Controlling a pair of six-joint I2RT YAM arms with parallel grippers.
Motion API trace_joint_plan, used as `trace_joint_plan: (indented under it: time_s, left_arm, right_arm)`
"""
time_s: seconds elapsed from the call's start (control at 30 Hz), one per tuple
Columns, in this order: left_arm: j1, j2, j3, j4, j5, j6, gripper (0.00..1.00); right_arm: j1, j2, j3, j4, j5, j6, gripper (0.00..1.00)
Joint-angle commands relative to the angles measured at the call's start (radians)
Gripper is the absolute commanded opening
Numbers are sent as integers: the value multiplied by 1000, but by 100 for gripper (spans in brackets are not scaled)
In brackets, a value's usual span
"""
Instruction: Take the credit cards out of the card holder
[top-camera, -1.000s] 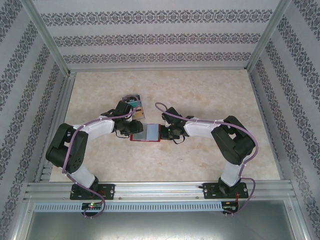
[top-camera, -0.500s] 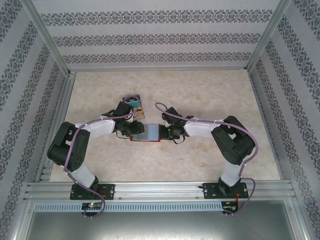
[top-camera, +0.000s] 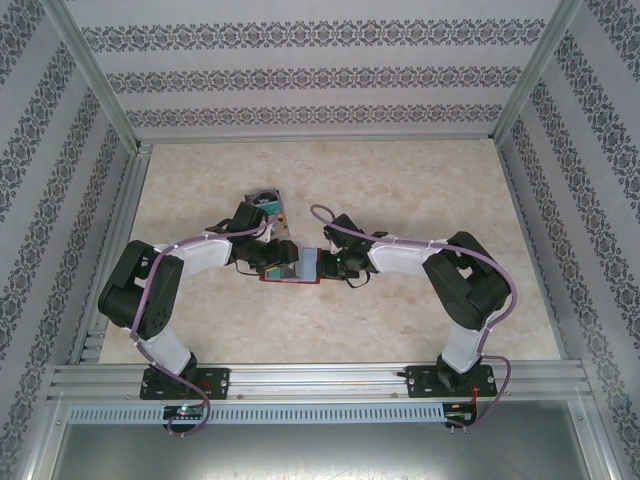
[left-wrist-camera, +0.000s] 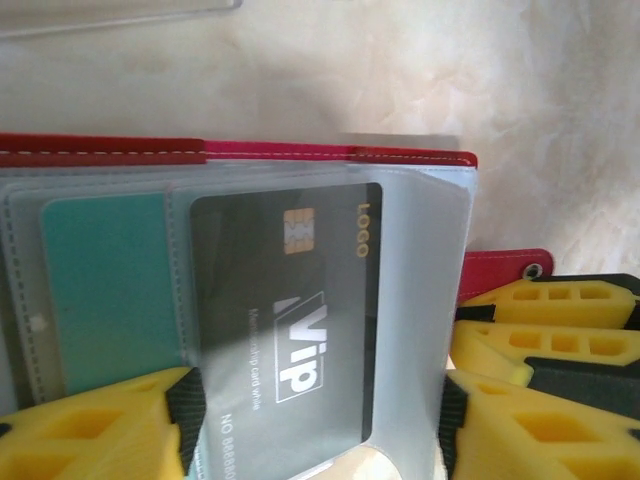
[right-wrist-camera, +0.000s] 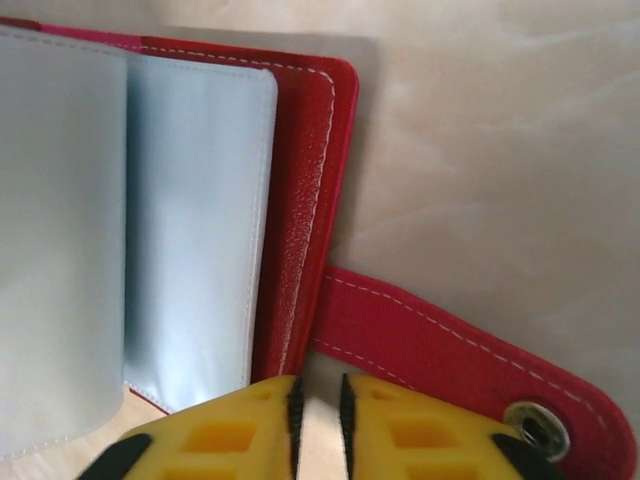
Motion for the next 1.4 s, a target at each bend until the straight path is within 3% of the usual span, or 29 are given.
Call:
trace_joint_plan:
  time_s: [0.0, 0.07, 0.3, 0.53, 0.63, 0.73, 0.93, 1.13, 1.37]
  left_arm:
    - [4, 21, -32, -9, 5, 0, 68]
    - [5, 23, -30, -6, 7, 0, 71]
    - [5, 26, -33, 0, 19, -1, 77]
    - [8, -1, -32, 1, 14, -7, 77]
    - [26, -52, -34, -16, -10, -10, 72]
    - [62, -93, -30, -54, -13, 3, 66]
    - [115, -116, -38, -115, -22, 54, 49]
    - [119, -38, -34, -97, 19, 55, 17]
    - [120, 6, -49, -77, 31, 45, 14]
  right_arm:
    - [-17, -48, -25, 4, 13, -5, 29]
    - [-25, -64, -30, 0, 18, -7, 36]
    - [-31, -122, -45, -7, 39, -5, 46]
    - [-32, -155, -42, 3, 30, -2, 45]
    - [-29, -155, -32, 34, -10, 17, 39]
    - [-26, -129, -1, 67, -65, 36, 27]
    - [-5, -54, 79, 99, -131, 58, 17]
    - [-8, 47, 116, 151, -209, 107, 15]
    - [-15, 116, 124, 216, -272, 154, 16]
